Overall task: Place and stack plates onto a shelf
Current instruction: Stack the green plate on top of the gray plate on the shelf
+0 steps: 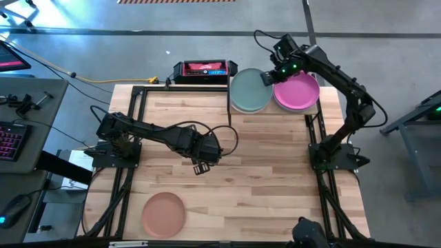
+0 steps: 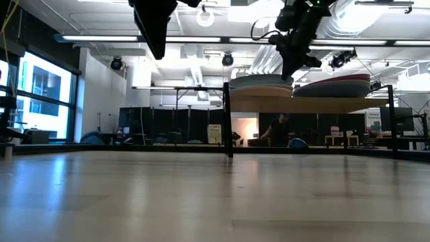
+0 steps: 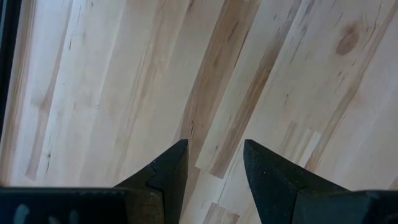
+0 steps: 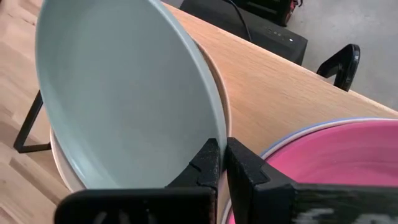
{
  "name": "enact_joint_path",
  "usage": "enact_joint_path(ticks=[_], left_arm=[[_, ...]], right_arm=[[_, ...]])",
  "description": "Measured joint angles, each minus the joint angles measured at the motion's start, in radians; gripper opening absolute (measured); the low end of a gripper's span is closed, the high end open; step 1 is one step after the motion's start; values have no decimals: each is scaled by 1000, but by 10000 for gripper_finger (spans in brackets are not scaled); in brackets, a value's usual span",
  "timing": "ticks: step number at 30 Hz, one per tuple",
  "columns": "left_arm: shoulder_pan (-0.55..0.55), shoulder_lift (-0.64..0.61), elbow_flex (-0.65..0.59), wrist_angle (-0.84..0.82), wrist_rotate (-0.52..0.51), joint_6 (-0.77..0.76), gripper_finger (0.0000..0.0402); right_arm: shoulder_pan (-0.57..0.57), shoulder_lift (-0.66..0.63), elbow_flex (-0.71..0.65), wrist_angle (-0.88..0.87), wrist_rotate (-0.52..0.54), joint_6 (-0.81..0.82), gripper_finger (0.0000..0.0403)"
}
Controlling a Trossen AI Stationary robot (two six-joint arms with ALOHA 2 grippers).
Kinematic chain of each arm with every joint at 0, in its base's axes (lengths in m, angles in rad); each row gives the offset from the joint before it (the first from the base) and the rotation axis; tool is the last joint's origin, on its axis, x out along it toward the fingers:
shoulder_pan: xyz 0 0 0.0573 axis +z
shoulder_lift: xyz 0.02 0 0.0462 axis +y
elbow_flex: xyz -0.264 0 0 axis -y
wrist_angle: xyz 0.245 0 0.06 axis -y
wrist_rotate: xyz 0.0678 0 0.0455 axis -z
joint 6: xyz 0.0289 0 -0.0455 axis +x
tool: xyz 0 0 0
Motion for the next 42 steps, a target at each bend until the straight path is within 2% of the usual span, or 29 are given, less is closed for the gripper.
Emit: enact_joint_path(ticks=[7,17,35,42], left_arm=[[0,0,0,0,0,0,145],[0,0,0,1,1,0,145],[0,0,0,2,0,-8,145],[0,0,0,2,0,-8,145]], right_arm=[[-16,0,0,0,-14,7,1],[9,0,0,5,51,15,1],[17,0,0,11,57,43,1],[17,0,-1,21,-18,15,1]])
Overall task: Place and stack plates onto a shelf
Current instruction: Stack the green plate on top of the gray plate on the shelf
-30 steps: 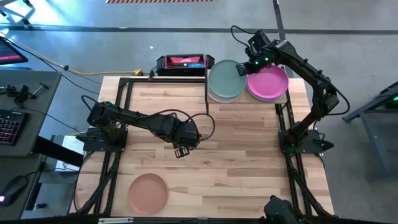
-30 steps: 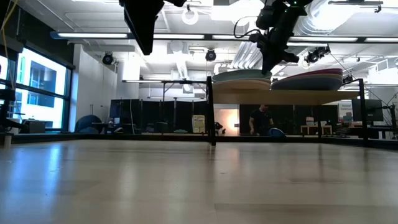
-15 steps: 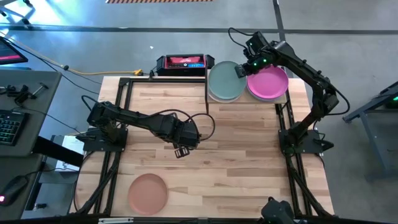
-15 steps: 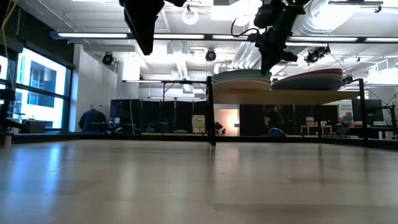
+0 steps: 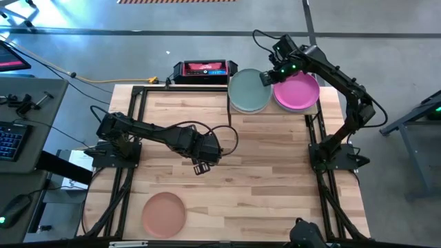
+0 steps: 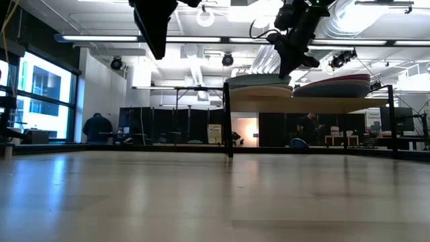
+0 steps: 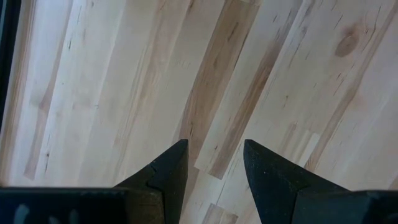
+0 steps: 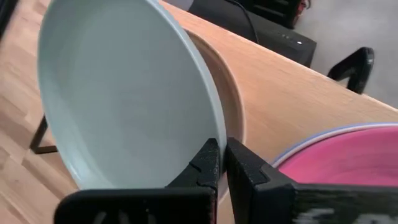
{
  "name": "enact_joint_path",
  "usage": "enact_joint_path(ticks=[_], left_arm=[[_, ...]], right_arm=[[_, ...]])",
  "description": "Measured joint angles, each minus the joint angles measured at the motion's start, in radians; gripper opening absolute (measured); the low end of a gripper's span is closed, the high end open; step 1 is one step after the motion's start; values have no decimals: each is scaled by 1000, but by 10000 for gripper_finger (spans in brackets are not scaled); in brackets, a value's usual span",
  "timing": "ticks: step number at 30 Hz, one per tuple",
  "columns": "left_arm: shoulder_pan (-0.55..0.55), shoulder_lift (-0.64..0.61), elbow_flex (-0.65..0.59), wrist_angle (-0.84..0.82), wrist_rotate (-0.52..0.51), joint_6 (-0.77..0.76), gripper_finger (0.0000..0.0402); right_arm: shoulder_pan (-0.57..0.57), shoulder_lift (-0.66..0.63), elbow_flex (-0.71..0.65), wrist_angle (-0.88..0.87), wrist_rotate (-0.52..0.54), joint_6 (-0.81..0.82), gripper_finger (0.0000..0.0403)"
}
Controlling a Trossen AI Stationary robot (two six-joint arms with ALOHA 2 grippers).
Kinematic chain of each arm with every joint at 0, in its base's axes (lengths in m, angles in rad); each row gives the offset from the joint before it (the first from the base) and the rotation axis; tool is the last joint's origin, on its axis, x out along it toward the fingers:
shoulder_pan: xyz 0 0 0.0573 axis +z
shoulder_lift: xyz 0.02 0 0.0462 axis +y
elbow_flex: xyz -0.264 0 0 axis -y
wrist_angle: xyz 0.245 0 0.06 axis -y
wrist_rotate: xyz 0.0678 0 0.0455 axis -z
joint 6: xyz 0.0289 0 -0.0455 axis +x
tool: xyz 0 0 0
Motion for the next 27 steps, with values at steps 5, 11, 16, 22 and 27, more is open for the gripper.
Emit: enact_joint_path(ticks=[5,11,16,22,27], left_arm=[[0,0,0,0,0,0,145],[0,0,0,0,-13,0,145],[0,0,0,1,-13,0,145],[0,0,0,32,-15,0,145],[2,0,0,100,-126,-107,145]], right_arm=[[-2,0,0,1,19,7,1],[-2,0,0,1,25,11,1],[4,0,0,-8,63,36,1],[18,0,0,-15,66,37,1],[18,0,0,-24,70,62,1]])
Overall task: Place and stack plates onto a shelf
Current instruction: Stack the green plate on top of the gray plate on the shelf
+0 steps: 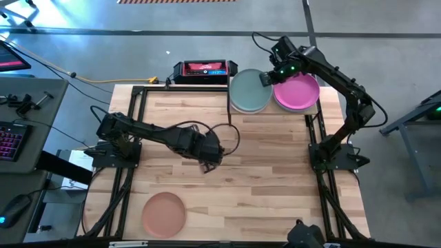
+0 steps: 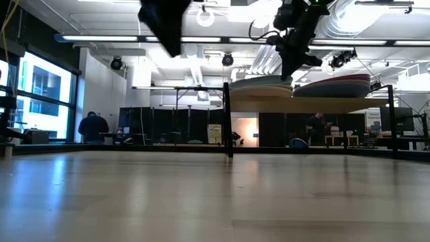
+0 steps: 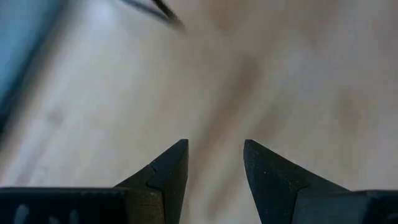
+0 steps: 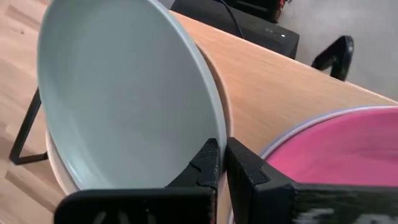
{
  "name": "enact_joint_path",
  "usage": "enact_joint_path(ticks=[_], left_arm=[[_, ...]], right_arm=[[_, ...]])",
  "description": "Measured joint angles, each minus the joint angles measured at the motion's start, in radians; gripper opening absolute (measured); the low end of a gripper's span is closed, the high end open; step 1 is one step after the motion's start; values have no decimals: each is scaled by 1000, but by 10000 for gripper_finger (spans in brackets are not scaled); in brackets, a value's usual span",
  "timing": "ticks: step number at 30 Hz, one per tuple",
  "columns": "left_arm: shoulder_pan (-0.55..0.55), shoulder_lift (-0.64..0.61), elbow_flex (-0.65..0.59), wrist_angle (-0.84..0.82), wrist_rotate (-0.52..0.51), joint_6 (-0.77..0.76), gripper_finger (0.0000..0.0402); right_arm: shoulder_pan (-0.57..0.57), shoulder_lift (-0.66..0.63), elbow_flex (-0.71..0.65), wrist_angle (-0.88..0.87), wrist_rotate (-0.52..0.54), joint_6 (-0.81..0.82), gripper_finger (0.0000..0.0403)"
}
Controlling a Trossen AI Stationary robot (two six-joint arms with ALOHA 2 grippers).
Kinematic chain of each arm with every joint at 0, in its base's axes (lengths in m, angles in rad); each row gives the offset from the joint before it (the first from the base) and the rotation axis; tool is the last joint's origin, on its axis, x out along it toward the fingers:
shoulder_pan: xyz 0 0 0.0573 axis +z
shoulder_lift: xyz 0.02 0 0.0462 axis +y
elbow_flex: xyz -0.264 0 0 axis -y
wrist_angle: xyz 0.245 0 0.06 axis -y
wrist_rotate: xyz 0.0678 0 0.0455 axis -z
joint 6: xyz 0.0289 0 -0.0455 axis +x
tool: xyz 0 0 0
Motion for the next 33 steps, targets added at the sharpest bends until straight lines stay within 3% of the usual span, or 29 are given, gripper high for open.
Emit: enact_joint_path(ticks=[3,5,7,12,25,33], left_arm=[[17,0,0,61,-289,-198,145],[31,0,0,104,-386,-249,145],[41,0,0,142,-417,-258,145],[57,0,0,222,-380,-212,145],[69,0,0,343,-136,-138,145],[77,0,0,483,-205,-138,145]], right_arm=[[0,0,0,1,9,2,1],[0,0,0,1,9,2,1],[0,0,0,1,10,2,1],[0,0,0,1,11,2,1],[4,11,0,-1,9,20,1],[30,48,0,-45,36,-8,1]])
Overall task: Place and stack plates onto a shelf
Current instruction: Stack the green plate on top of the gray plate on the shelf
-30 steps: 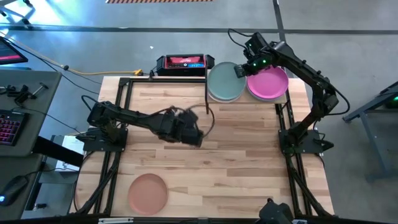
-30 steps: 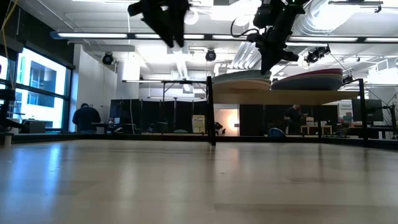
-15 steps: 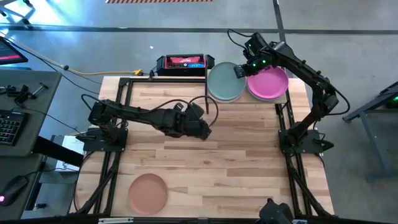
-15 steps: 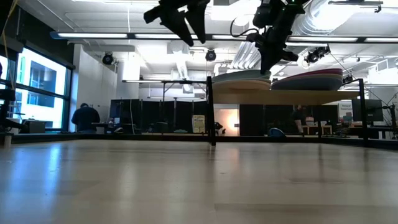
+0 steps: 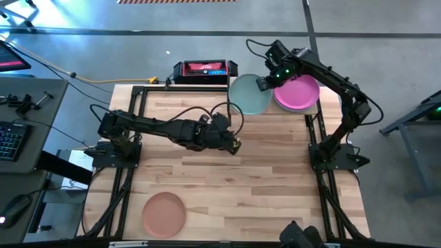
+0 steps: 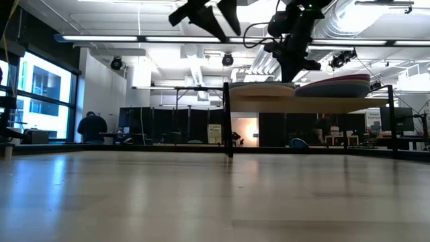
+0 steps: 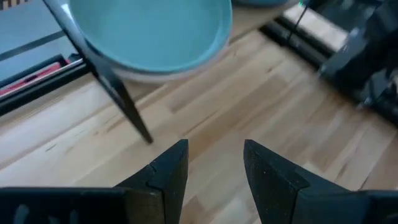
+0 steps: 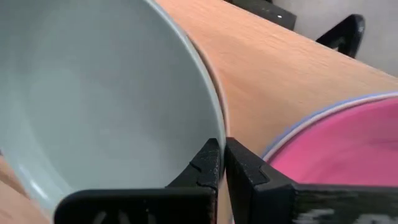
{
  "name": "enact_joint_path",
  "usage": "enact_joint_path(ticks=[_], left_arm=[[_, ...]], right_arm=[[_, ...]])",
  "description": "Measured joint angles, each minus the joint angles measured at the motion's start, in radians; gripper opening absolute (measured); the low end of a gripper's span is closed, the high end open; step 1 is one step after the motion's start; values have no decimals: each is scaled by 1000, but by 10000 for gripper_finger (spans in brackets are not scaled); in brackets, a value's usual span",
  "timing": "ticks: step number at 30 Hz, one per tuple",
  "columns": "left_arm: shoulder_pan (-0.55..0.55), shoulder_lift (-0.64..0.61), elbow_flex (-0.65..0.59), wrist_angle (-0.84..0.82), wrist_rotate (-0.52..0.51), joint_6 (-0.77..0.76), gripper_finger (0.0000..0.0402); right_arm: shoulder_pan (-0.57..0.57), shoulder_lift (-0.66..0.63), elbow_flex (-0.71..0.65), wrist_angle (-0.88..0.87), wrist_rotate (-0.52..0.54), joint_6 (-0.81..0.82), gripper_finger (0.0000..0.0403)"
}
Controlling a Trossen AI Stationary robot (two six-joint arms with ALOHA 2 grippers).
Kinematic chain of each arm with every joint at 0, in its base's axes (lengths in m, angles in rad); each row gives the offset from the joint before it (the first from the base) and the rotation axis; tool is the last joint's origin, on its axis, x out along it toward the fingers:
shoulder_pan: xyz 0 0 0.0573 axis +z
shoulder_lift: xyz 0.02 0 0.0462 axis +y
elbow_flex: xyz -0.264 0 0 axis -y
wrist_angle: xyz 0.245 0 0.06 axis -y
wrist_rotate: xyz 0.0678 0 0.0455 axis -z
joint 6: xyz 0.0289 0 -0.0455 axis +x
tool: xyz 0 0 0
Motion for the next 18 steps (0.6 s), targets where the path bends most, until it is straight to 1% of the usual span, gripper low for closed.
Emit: enact_joint_path(ticks=[3,9,18], left_arm=[[5,0,0,50,1,0,145],[4,0,0,123,5,0,145],[4,0,0,127,5,0,145]], right_arm=[[-2,0,0,-8,32,-1,1],[-2,0,0,-8,42,-1,1],[-2,0,0,-6,38,-1,1]])
